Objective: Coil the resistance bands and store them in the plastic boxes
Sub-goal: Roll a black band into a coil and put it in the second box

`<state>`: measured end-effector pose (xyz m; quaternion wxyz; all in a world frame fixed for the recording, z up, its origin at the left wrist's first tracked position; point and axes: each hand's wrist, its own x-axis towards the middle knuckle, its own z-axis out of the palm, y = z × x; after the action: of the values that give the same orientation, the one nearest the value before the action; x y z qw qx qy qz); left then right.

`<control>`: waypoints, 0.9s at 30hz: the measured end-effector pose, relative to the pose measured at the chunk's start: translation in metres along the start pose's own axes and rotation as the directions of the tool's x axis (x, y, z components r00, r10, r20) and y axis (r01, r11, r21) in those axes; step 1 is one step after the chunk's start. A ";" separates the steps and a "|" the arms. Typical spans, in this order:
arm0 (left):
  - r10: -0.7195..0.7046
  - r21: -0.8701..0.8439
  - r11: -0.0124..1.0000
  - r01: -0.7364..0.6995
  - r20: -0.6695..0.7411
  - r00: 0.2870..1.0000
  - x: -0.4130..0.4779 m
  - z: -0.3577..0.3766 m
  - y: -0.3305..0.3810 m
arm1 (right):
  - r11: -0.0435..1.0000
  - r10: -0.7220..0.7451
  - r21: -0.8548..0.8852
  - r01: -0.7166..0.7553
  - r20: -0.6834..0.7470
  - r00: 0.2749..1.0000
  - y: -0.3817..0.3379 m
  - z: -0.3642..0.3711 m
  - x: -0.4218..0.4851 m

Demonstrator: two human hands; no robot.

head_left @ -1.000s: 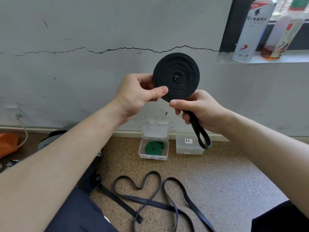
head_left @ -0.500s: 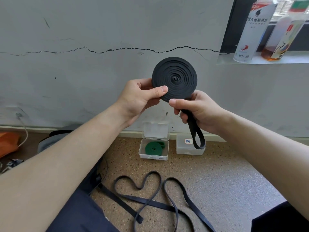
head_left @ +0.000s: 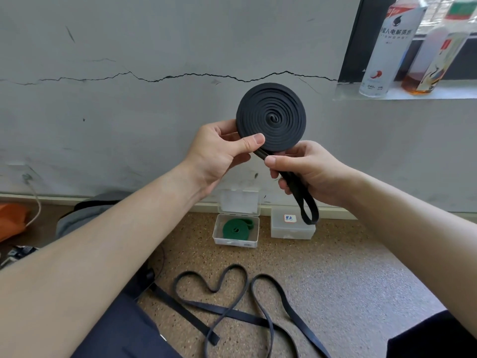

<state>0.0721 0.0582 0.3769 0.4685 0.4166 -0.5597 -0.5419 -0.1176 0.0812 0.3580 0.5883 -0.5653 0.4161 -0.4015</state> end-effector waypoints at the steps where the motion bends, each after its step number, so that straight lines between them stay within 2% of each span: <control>1: 0.006 0.006 1.000 -0.006 -0.002 1.000 0.000 -0.002 0.000 | 1.000 0.023 -0.009 -0.022 0.011 1.000 0.000 -0.003 0.000; 5: 0.020 0.008 1.000 -0.020 -0.032 0.999 0.002 -0.008 0.002 | 0.997 0.076 -0.032 -0.075 0.053 0.996 0.002 -0.014 0.000; 10: 0.001 -0.043 0.999 -0.009 -0.178 0.984 0.007 -0.017 0.002 | 0.990 0.130 -0.045 -0.130 -0.001 0.991 0.012 -0.027 0.002; 15: -0.041 -0.125 0.992 0.000 -0.321 0.946 0.012 -0.025 -0.001 | 0.972 0.143 -0.156 -0.174 -0.190 0.971 0.018 -0.038 0.006; 18: -0.035 -0.124 0.992 -0.008 -0.340 0.940 0.013 -0.027 -0.003 | 0.942 0.145 -0.255 -0.217 -0.275 0.950 0.021 -0.038 0.008; 20: -0.024 -0.108 0.994 -0.015 -0.349 0.937 0.014 -0.026 -0.004 | 0.940 0.141 -0.256 -0.228 -0.316 0.938 0.022 -0.037 0.009; 27: 0.012 -0.008 1.000 -0.016 -0.368 0.930 0.017 -0.031 -0.012 | 0.973 0.129 -0.156 -0.171 -0.249 0.960 0.016 -0.034 0.005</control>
<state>0.0985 0.0344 0.3658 0.5713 0.5040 -0.4622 -0.4539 -0.1474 0.0656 0.3409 0.5110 -0.5298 0.5588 -0.3820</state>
